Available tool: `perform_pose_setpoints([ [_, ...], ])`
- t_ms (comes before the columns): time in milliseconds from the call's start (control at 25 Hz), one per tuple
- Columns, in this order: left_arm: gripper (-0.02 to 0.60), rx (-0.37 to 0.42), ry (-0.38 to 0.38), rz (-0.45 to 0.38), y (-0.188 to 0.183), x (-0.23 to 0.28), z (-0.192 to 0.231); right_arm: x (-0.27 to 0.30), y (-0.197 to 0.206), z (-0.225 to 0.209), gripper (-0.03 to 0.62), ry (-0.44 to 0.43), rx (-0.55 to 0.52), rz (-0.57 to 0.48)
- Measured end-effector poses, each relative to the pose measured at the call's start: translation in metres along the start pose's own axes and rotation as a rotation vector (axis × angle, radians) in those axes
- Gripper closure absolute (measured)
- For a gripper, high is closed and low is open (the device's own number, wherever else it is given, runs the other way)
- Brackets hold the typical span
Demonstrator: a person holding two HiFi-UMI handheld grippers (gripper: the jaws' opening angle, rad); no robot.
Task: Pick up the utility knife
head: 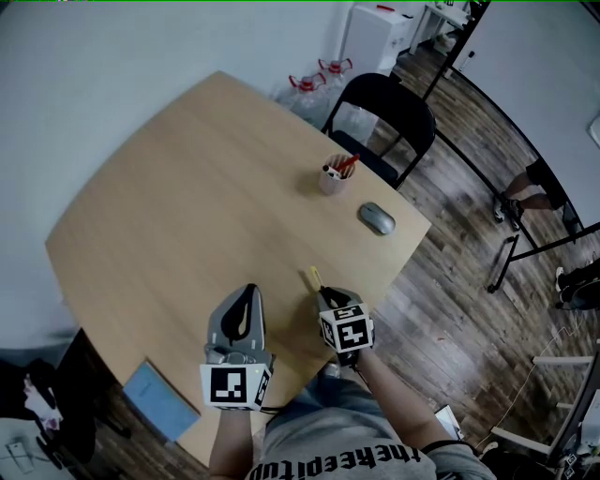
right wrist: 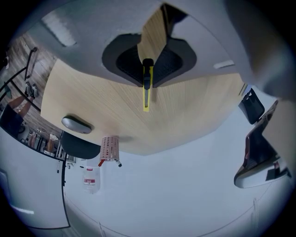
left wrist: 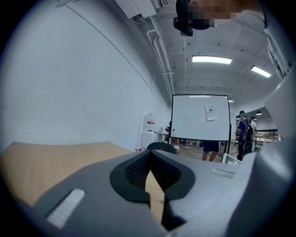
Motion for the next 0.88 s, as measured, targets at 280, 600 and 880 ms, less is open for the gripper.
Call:
perform_pose_setpoints([
  [280, 0.561, 0.015, 0.012, -0.006, -0.002, -0.002, -0.008, -0.030, -0.018, -0.003, 0.530, 0.000, 0.006, -0.116],
  [600, 0.561, 0.018, 0.022, -0.015, -0.002, -0.005, -0.020, -0.060, -0.027, -0.009, 0.530, 0.007, 0.018, -0.217],
  [880, 0.561, 0.031, 0.031, -0.025, -0.002, -0.007, -0.030, -0.088, -0.037, -0.013, 0.528, 0.005, 0.003, -0.315],
])
Point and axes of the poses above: the fingertips, and each gripper's own axes: x forward along the fingers, z to its left, y out of its underside, the point moved 2 cm from there along -x, backward along the fingers, and after that the axes turned 2 degrees about -x, right-handed, at the moved point
